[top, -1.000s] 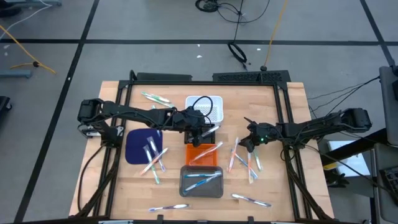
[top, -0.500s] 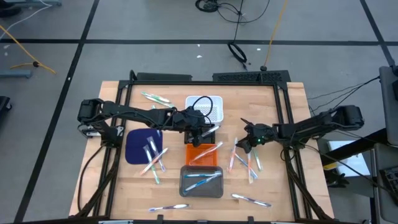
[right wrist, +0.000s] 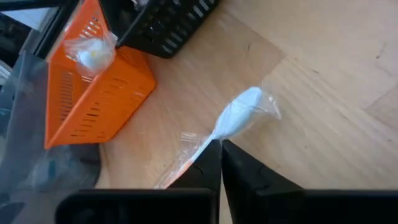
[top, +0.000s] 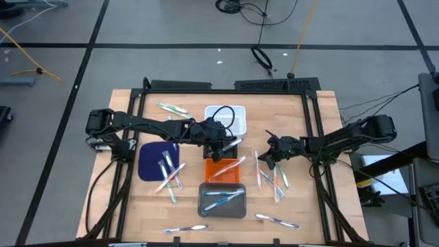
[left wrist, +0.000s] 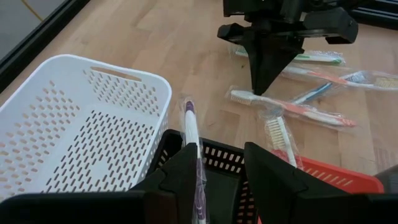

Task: Pick & Place Toothbrushes
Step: Put the middle orange toothbrush into the orange bin

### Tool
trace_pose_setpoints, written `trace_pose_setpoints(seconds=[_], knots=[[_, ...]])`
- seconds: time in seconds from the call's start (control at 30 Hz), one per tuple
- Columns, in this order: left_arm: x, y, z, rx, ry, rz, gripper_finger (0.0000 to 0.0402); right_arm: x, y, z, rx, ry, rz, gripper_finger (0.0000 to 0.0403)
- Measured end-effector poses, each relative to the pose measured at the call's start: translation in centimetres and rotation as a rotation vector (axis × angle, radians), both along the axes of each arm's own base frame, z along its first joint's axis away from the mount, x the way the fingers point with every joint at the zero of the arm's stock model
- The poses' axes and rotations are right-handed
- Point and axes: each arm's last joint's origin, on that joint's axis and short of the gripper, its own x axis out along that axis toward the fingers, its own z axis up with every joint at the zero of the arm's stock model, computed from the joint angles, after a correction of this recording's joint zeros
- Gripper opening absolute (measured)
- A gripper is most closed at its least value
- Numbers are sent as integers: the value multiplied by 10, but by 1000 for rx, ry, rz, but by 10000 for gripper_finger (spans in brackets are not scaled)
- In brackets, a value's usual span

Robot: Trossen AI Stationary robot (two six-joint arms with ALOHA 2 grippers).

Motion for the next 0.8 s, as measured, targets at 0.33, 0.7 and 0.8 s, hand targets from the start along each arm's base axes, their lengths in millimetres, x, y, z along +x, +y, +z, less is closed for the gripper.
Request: trace_pose_setpoints(seconds=[0.33, 0.7, 0.8], knots=[[0, 0, 1, -14, -11, 11, 136, -1, -4, 17, -72, -110, 15, 0], [4, 0, 6, -31, -85, 18, 136, -13, -14, 54, -230, -326, 12, 0], [7, -1, 9, -48, -122, -8, 136, -18, -14, 62, -270, -377, 17, 0]])
